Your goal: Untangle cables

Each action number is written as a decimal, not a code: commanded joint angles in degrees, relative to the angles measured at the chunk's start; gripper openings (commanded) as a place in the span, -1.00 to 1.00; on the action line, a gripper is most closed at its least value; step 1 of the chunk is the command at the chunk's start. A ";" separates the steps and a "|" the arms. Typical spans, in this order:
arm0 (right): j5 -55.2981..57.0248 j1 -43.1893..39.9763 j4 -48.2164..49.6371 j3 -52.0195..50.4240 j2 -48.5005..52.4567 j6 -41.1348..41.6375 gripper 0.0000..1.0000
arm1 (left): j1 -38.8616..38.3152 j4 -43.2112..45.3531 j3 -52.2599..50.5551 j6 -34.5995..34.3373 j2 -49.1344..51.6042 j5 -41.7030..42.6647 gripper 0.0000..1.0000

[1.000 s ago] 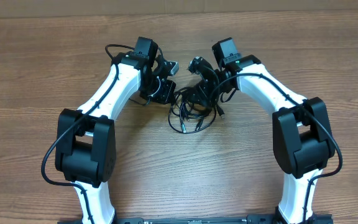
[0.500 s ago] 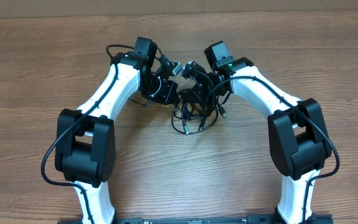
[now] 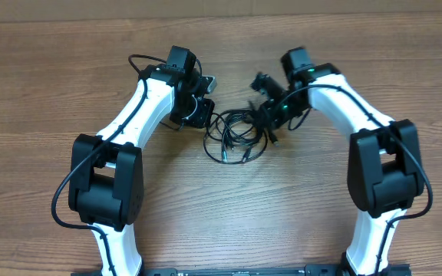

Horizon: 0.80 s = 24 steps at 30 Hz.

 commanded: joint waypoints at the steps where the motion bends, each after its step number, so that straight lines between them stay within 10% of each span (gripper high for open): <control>1: -7.19 -0.11 -1.60 1.14 -2.62 2.16 -0.93 | -0.09 0.07 -0.35 -3.34 -0.13 -3.63 -0.92; 17: 1.44 8.31 -1.11 1.14 -2.60 17.70 -0.72 | -0.09 -0.24 -0.35 -3.17 -0.13 -5.60 -0.88; 24: 2.34 9.11 2.16 1.14 -2.49 25.38 -0.71 | -0.11 -0.83 -0.35 -3.15 -0.13 -5.73 -0.43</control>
